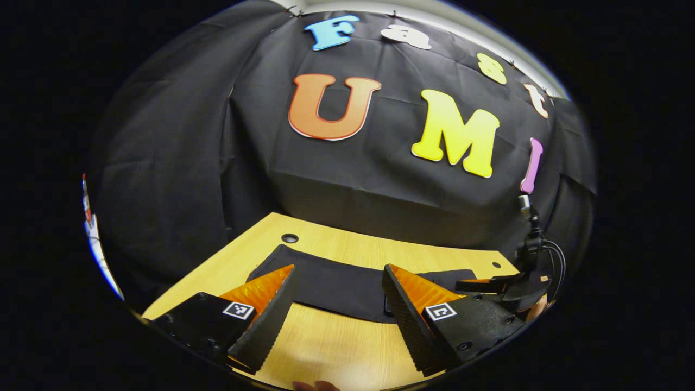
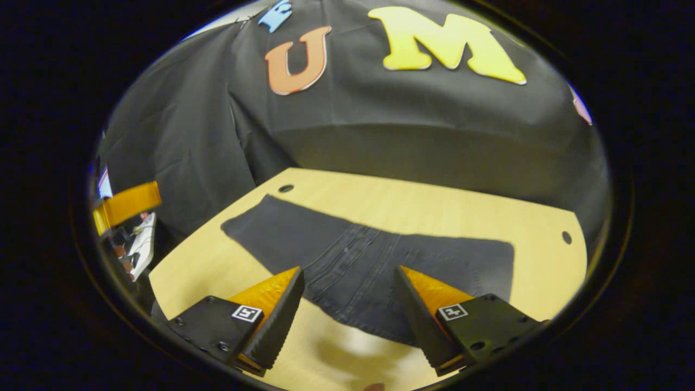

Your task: Grasp the waist and the cuffs of the jeans and fold them to make the two legs overlap; first hold the waist and fold one-third of the jeans toward the cuffs, then hold the cuffs and fold the remaining one-third in the same direction to finish folding.

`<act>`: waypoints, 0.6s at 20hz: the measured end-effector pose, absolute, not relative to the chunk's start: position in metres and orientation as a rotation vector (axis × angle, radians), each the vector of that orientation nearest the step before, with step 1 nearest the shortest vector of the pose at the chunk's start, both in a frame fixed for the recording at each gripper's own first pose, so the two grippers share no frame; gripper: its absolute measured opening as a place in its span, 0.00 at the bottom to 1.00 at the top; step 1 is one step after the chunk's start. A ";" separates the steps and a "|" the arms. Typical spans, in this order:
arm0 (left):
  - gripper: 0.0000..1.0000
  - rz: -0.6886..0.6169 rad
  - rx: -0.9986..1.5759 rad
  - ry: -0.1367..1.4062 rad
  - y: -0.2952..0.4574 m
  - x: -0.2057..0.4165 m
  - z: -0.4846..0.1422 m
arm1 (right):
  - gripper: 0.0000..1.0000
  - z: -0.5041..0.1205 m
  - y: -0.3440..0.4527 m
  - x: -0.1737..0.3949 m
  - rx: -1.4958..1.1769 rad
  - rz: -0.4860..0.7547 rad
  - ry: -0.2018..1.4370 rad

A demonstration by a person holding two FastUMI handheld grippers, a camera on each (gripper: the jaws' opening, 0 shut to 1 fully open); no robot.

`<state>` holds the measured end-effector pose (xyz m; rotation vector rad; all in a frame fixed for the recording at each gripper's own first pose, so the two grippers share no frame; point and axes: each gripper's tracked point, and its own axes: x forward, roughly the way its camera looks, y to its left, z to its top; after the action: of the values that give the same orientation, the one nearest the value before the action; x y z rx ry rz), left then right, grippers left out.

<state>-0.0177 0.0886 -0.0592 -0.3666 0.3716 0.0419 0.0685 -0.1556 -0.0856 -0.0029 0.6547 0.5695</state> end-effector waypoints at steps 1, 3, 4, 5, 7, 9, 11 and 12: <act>0.98 0.064 -0.419 0.401 0.090 -0.014 -0.071 | 1.00 -0.070 -0.167 0.080 0.008 0.537 0.607; 0.99 0.099 -0.580 0.487 0.091 -0.011 -0.098 | 1.00 -0.034 -0.190 0.096 0.037 0.474 0.508; 0.99 0.124 -0.663 0.518 0.093 -0.011 -0.110 | 0.98 -0.016 -0.198 0.103 0.052 0.453 0.459; 0.99 0.157 -0.738 0.552 0.095 -0.007 -0.125 | 1.00 0.002 -0.207 0.109 0.062 0.431 0.412; 0.99 0.213 -0.884 0.621 0.099 0.003 -0.154 | 1.00 0.036 -0.224 0.117 0.078 0.397 0.323; 0.99 0.246 -1.019 0.653 0.101 0.012 -0.174 | 1.00 0.067 -0.236 0.120 0.091 0.374 0.255; 0.99 0.278 -1.149 0.638 0.108 0.023 -0.181 | 1.00 0.098 -0.245 0.119 0.106 0.355 0.195; 0.99 0.294 -1.202 0.624 0.113 0.029 -0.184 | 1.00 0.113 -0.249 0.119 0.114 0.350 0.163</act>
<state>0.0288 0.1131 -0.1836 -1.2024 0.6239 0.2938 0.1194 -0.2492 0.1129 0.1141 0.1631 0.3504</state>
